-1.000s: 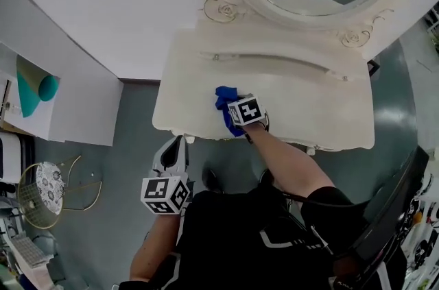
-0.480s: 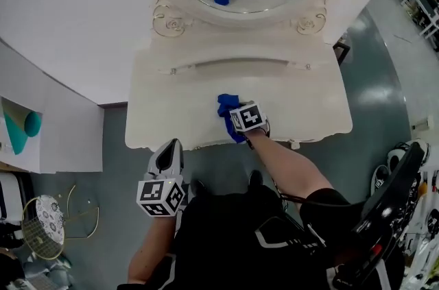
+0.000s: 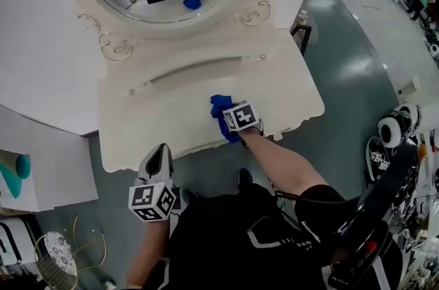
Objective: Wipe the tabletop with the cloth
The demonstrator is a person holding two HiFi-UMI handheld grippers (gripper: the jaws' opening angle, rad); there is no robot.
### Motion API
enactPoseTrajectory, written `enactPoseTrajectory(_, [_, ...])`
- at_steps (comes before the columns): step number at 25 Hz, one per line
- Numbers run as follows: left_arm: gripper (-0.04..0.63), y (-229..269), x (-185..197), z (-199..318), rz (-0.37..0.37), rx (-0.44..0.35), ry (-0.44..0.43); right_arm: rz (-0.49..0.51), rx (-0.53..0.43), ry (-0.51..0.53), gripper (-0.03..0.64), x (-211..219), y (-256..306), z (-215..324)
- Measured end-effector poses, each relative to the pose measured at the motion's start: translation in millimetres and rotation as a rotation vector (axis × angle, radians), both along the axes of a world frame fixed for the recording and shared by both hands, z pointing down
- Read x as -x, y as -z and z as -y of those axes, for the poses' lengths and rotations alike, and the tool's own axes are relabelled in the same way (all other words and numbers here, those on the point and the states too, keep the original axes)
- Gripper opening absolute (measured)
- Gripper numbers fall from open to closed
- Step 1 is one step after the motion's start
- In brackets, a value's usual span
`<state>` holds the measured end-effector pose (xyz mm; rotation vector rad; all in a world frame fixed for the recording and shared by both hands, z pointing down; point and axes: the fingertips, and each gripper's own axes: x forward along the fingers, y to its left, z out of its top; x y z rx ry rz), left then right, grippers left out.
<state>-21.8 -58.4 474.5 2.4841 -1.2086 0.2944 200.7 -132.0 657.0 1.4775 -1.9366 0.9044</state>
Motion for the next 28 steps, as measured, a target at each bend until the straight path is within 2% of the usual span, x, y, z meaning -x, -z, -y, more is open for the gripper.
enactPoseTrajectory(6, [0.009,5,-52,-1,-0.025,-0.002,-0.066,0.004,0.001,-0.086,0.087,-69,1,-20])
enactPoseTrajectory(14, [0.009,-2,-113,-14,0.002,0.007,-0.144,-0.01,-0.002,-0.238,0.087,-179,0,-53])
enactPoseTrajectory(22, [0.009,-3,-153,-20,0.03,0.008,-0.163,-0.049,0.009,-0.348,0.087,-285,1,-85])
enactPoseTrajectory(28, [0.008,-2,-180,-24,0.049,0.003,-0.179,-0.062,0.008,-0.393,0.087,-337,2,-99])
